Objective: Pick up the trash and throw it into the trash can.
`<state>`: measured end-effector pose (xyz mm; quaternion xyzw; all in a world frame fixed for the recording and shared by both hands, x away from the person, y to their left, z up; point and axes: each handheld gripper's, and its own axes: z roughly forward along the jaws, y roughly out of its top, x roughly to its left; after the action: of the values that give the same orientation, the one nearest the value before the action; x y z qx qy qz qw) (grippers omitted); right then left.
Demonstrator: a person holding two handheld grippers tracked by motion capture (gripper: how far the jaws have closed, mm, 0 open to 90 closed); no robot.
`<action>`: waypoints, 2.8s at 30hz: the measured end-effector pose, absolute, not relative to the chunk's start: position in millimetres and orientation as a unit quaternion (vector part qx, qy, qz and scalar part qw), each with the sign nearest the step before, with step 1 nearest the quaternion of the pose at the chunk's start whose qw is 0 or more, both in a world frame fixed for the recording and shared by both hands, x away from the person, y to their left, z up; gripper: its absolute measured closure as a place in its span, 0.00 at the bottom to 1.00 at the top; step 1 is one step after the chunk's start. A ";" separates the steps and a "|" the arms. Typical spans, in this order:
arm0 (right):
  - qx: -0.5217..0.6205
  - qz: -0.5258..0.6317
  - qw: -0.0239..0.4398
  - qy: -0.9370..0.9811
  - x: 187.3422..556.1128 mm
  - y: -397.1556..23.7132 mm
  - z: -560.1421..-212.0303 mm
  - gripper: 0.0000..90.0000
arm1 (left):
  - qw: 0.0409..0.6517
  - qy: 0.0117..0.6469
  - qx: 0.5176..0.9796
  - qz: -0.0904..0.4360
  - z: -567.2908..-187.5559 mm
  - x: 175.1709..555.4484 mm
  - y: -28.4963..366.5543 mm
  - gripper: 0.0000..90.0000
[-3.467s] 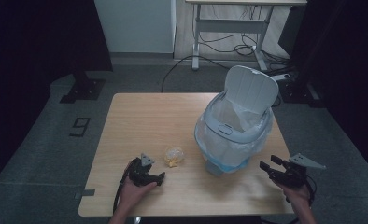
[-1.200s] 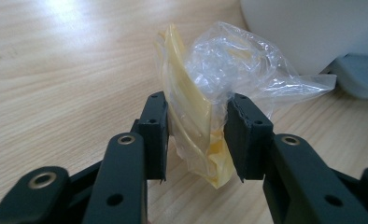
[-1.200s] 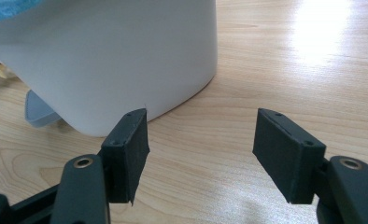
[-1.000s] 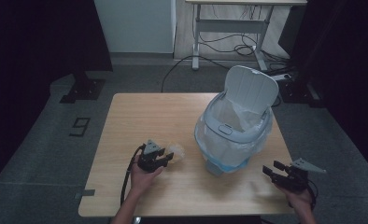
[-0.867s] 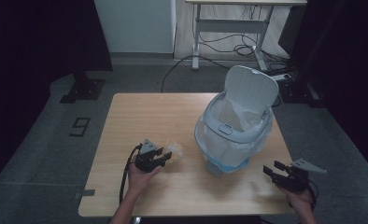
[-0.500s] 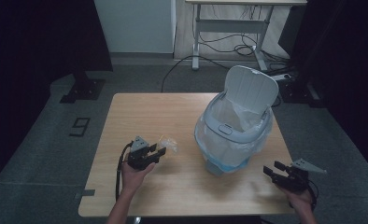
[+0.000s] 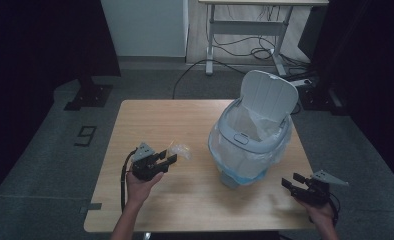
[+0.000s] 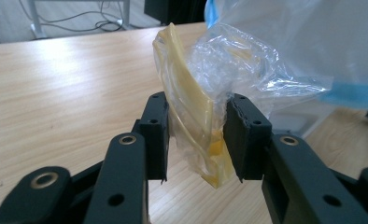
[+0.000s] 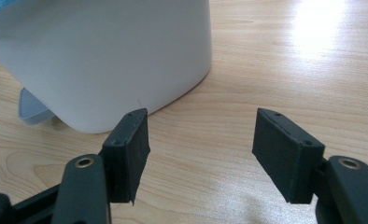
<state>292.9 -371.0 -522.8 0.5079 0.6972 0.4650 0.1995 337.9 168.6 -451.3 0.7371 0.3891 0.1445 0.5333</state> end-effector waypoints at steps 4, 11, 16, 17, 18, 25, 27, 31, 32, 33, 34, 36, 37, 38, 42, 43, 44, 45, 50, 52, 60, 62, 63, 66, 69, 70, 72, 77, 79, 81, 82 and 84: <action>0.509 0.465 0.199 0.696 293.0 -371.1 -523.2 0.40 | 0.548 0.381 0.731 0.142 -439.5 334.7 168.5 0.69; 0.513 0.466 0.197 0.694 293.0 -372.1 -523.7 0.40 | 0.566 0.364 0.725 0.145 -416.0 331.5 168.3 0.69; 0.512 0.466 0.197 0.694 293.3 -371.5 -523.9 0.40 | 0.572 0.357 0.724 0.146 -401.9 332.1 166.5 0.69; 0.512 0.466 0.197 0.694 293.4 -371.4 -524.1 0.40 | 0.572 0.354 0.725 0.147 -398.7 332.2 165.1 0.69; 0.512 0.466 0.196 0.695 293.5 -371.1 -524.3 0.40 | 0.572 0.352 0.726 0.147 -396.8 332.2 164.2 0.69; 0.514 0.465 0.196 0.693 293.7 -371.8 -525.1 0.40 | 0.580 0.336 0.728 0.148 -379.0 331.1 157.7 0.69; 0.515 0.465 0.195 0.694 293.7 -372.0 -525.3 0.40 | 0.581 0.333 0.728 0.149 -375.6 331.4 156.1 0.69; 0.515 0.464 0.194 0.695 293.8 -371.9 -525.9 0.40 | 0.586 0.329 0.726 0.143 -370.1 332.2 153.1 0.69; 0.515 0.463 0.194 0.695 293.8 -371.8 -526.0 0.40 | 0.588 0.328 0.726 0.141 -368.9 332.5 152.5 0.69; 0.515 0.463 0.194 0.695 293.9 -371.8 -526.1 0.40 | 0.590 0.327 0.725 0.138 -367.8 332.9 151.7 0.69; 0.515 0.462 0.194 0.696 293.9 -371.7 -526.2 0.40 | 0.591 0.327 0.725 0.135 -366.6 333.3 151.0 0.69; 0.515 0.461 0.194 0.696 294.1 -371.6 -526.5 0.40 | 0.593 0.325 0.724 0.133 -364.2 334.0 149.5 0.69; 0.515 0.461 0.193 0.696 294.1 -371.5 -526.8 0.40 | 0.593 0.324 0.725 0.133 -362.9 334.4 148.8 0.69; 0.515 0.460 0.193 0.697 294.1 -371.3 -526.9 0.40 | 0.594 0.323 0.725 0.132 -361.4 334.8 148.1 0.69; 0.515 0.459 0.193 0.698 294.1 -370.6 -527.3 0.40 | 0.594 0.318 0.726 0.133 -355.2 336.0 144.8 0.69; 0.514 0.459 0.193 0.698 294.2 -370.4 -527.4 0.40 | 0.594 0.317 0.727 0.134 -353.5 336.4 143.8 0.69; 0.514 0.458 0.193 0.699 294.3 -370.3 -527.5 0.40 | 0.594 0.316 0.727 0.134 -351.9 336.9 142.8 0.69; 0.514 0.458 0.193 0.699 294.3 -370.2 -527.6 0.40 | 0.594 0.315 0.728 0.134 -350.0 337.4 141.8 0.69; 0.513 0.456 0.192 0.701 294.4 -369.4 -528.0 0.40 | 0.595 0.306 0.731 0.134 -340.2 339.6 135.4 0.69; 0.513 0.456 0.192 0.702 294.4 -369.2 -528.1 0.40 | 0.595 0.304 0.732 0.134 -336.5 340.5 132.2 0.69; 0.514 0.455 0.192 0.702 294.6 -369.3 -528.6 0.40 | 0.592 0.296 0.738 0.129 -326.3 345.7 119.8 0.69; 0.514 0.454 0.192 0.702 294.5 -369.3 -528.7 0.40 | 0.591 0.295 0.740 0.128 -324.9 347.4 117.1 0.69; 0.513 0.454 0.192 0.702 294.5 -369.3 -528.6 0.40 | 0.591 0.295 0.740 0.127 -324.0 348.0 116.0 0.69; 0.514 0.455 0.192 0.701 294.3 -369.7 -528.4 0.40 | 0.590 0.293 0.742 0.126 -321.4 349.5 112.8 0.69; 0.514 0.455 0.192 0.701 294.4 -369.9 -528.5 0.40 | 0.589 0.291 0.743 0.126 -318.7 351.3 109.6 0.69; 0.514 0.455 0.192 0.701 294.5 -369.8 -528.6 0.40 | 0.588 0.291 0.744 0.126 -317.5 351.9 108.7 0.69; 0.514 0.455 0.192 0.701 294.6 -369.6 -528.7 0.40 | 0.589 0.290 0.744 0.125 -315.1 353.3 107.0 0.69; 0.514 0.454 0.192 0.702 294.7 -369.3 -528.8 0.40 | 0.588 0.287 0.746 0.125 -309.8 356.2 101.4 0.69; 0.514 0.454 0.191 0.702 294.9 -368.8 -528.9 0.40 | 0.587 0.285 0.748 0.125 -307.9 357.4 98.4 0.69; 0.513 0.454 0.191 0.703 294.9 -368.5 -529.0 0.39 | 0.587 0.284 0.748 0.121 -306.3 359.2 95.2 0.69; 0.513 0.454 0.191 0.703 294.9 -368.4 -529.0 0.40 | 0.588 0.283 0.748 0.120 -305.6 360.1 93.5 0.69; 0.513 0.454 0.191 0.703 294.9 -368.3 -529.1 0.40 | 0.585 0.281 0.751 0.120 -303.9 361.9 89.8 0.69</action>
<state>294.9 -368.3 -529.1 0.5130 0.7031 0.4540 0.1906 361.9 89.8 -303.9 0.7511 0.2809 0.1204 0.5852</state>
